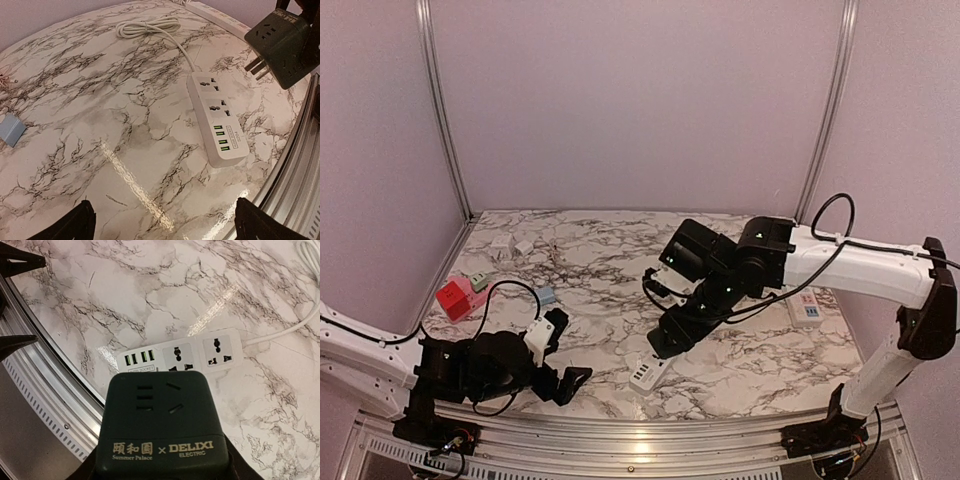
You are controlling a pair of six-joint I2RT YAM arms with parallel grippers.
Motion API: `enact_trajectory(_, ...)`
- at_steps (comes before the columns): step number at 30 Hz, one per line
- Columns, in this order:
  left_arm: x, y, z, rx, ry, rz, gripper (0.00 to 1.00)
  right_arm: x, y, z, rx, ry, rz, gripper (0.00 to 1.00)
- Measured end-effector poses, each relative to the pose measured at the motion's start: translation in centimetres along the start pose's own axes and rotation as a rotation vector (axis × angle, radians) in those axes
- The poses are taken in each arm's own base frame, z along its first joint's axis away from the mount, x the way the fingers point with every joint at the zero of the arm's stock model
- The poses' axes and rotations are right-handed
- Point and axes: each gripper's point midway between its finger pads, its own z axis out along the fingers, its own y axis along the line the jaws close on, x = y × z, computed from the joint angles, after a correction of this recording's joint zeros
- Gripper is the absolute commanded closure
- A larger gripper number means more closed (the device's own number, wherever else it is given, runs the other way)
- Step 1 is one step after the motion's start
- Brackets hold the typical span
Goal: Insert the plug
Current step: Insert the plug into the socket slot.
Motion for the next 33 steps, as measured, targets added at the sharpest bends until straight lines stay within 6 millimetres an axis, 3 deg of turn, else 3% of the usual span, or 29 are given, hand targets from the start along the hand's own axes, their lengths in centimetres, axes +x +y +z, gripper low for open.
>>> enact_trajectory(7, 0.8, 1.6, -1.3, -0.02, -0.037, -0.045, 0.01, 0.2, 0.1, 4.1, 0.034, 0.149, -0.076, 1.0)
enact_trajectory(11, 0.7, 2.0, -1.8, -0.015, -0.059, -0.073, 0.01, 0.7, -0.2, 5.4, 0.059, 0.216, -0.104, 1.0)
enact_trajectory(24, 0.3, 2.3, -2.7, 0.0, -0.1, -0.117, 0.01, 0.8, -2.2, 6.3, 0.132, 0.273, -0.153, 1.0)
enact_trajectory(33, 0.5, 2.3, -2.6, -0.001, -0.096, -0.127, 0.01, 0.5, -2.2, 6.9, 0.134, 0.285, -0.193, 1.0)
